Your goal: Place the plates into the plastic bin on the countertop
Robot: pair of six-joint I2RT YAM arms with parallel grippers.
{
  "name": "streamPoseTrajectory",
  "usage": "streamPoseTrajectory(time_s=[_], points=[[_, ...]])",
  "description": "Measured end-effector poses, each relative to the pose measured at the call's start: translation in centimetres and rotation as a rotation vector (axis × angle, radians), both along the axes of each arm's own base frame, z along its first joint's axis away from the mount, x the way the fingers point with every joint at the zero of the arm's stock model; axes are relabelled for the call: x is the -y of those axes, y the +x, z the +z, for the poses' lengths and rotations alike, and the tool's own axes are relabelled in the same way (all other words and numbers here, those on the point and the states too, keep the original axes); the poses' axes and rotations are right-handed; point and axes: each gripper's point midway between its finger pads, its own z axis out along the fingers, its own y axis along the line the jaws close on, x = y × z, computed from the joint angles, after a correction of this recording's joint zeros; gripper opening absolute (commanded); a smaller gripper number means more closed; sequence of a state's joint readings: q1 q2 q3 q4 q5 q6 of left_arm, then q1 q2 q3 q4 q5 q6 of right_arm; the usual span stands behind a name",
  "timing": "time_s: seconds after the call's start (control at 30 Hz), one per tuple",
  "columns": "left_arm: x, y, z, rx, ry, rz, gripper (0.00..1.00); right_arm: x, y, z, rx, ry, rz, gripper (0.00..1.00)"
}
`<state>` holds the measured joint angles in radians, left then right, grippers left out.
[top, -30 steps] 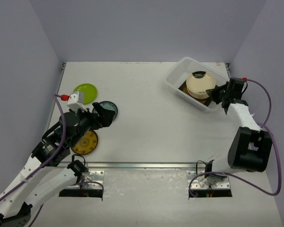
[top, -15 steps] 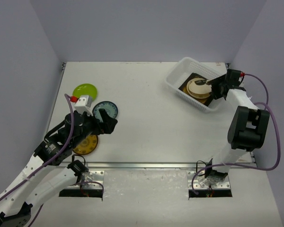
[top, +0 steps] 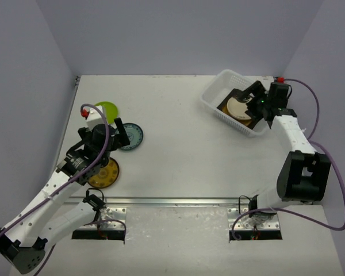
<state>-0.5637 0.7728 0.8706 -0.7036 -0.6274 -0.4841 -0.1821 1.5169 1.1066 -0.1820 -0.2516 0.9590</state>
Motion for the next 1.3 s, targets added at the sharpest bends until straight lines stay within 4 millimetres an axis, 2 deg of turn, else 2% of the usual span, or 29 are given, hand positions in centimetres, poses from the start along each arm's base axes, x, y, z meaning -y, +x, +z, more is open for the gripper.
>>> streamPoseTrajectory(time_s=[0.03, 0.07, 0.13, 0.17, 0.27, 0.33, 0.4, 0.47, 0.53, 0.67, 0.77, 0.9, 1.17, 1.3], points=[[-0.6, 0.1, 0.0, 0.002, -0.003, 0.026, 1.0, -1.3, -0.2, -0.2, 0.008, -0.023, 0.046, 0.99], [-1.3, 0.2, 0.1, 0.008, -0.008, 0.055, 1.0, -3.8, -0.6, -0.5, 0.013, -0.044, 0.122, 0.99], [-3.0, 0.4, 0.7, 0.033, -0.026, 0.123, 1.0, -11.0, -2.0, -0.8, 0.051, -0.066, 0.336, 0.99], [-3.8, 0.4, 1.1, 0.054, -0.038, 0.156, 1.0, -15.4, -3.3, -0.9, 0.079, -0.072, 0.461, 0.99], [-5.8, 0.0, 2.0, 0.114, -0.059, 0.221, 1.0, -25.5, -8.6, -1.7, 0.121, -0.065, 0.778, 0.99], [-6.3, -0.5, 2.6, 0.152, -0.07, 0.234, 1.0, -30.2, -10.7, -2.4, 0.137, -0.066, 0.922, 0.99], [-6.5, -0.9, 2.7, 0.171, -0.077, 0.235, 1.0, -34.4, -11.6, -3.7, 0.149, -0.059, 1.029, 0.99], [-6.6, -1.2, 3.3, 0.199, -0.09, 0.233, 1.0, -37.8, -11.7, -5.9, 0.137, -0.048, 1.095, 0.99], [-6.6, -1.2, 3.7, 0.219, -0.099, 0.23, 1.0, -40.6, -11.4, -8.9, 0.098, -0.037, 1.129, 0.99], [-6.1, -0.6, 2.9, 0.181, -0.087, 0.211, 1.0, -43.9, -10.1, -15.4, -0.003, -0.048, 1.121, 0.93], [-5.7, -0.4, 2.3, 0.156, -0.081, 0.192, 1.0, -45.9, -8.2, -15.3, 0.031, -0.028, 1.084, 0.8], [-5.3, -0.3, 1.8, 0.141, -0.079, 0.165, 1.0, -46.4, -6.5, -16.1, 0.03, -0.034, 0.996, 0.64], [-4.8, -0.2, 1.8, 0.14, -0.086, 0.136, 1.0, -45.3, -4.6, -18.3, -0.058, 0.002, 0.787, 0.01], [-4.6, -0.3, 2.0, 0.148, -0.092, 0.12, 1.0, -45.2, -4.3, -18.3, -0.065, 0.044, 0.749, 0.0]])
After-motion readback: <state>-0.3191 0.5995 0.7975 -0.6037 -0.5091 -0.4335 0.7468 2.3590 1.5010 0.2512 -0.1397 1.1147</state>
